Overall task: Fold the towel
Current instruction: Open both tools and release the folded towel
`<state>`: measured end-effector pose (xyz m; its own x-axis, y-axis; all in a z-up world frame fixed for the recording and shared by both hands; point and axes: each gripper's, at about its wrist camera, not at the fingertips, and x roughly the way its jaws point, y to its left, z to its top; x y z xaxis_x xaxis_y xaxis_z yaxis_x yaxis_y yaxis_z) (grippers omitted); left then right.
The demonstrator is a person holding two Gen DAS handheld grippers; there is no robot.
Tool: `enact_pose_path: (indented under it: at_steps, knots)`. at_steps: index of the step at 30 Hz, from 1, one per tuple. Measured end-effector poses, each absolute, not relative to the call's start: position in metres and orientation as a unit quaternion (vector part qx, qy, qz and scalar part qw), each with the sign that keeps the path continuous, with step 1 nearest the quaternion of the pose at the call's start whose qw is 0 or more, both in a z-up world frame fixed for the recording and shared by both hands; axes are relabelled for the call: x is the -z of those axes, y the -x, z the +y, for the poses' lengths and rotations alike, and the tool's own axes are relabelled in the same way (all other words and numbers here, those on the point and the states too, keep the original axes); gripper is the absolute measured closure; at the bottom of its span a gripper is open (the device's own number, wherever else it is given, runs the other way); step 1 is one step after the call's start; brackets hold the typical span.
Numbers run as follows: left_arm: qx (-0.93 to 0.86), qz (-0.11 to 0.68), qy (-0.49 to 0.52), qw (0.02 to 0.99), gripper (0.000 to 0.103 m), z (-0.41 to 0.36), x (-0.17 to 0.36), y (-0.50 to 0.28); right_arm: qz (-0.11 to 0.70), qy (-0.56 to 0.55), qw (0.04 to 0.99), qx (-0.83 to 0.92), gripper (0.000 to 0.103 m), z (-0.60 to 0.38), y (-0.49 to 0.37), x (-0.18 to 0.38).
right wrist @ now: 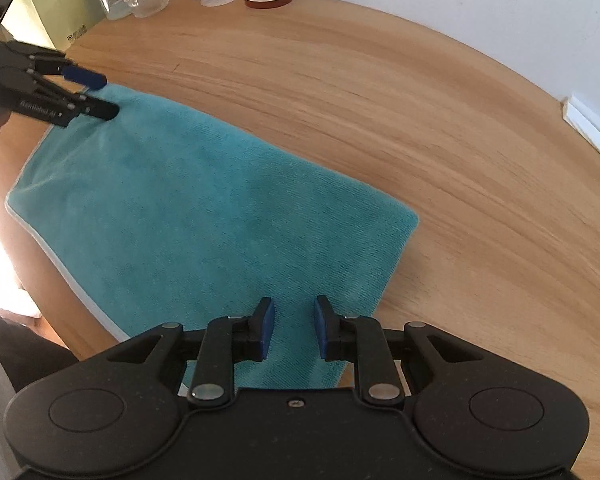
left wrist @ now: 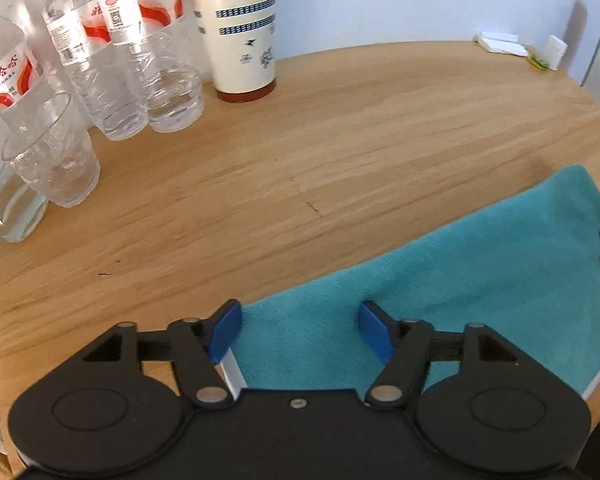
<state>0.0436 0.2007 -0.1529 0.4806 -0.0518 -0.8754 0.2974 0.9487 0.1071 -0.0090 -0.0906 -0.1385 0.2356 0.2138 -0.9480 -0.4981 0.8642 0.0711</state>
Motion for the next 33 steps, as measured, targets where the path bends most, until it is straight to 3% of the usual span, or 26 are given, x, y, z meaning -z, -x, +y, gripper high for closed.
enact_pose_path:
  at_steps: [11, 25, 33]
  knots:
    - [0.111, 0.498, -0.088, 0.856, 0.033, 0.184, 0.131, -0.016, 0.525, 0.067, 0.829, -0.182, 0.075, -0.085, -0.015, 0.124]
    - [0.056, 0.501, -0.106, 0.857, 0.027, 0.195, 0.152, -0.025, 0.546, 0.064, 0.825, -0.134, 0.078, -0.089, -0.043, 0.143]
    - [0.042, 0.526, -0.045, 0.849, 0.026, 0.184, 0.139, -0.02, 0.544, 0.053, 0.828, -0.124, 0.071, -0.097, -0.035, 0.137]
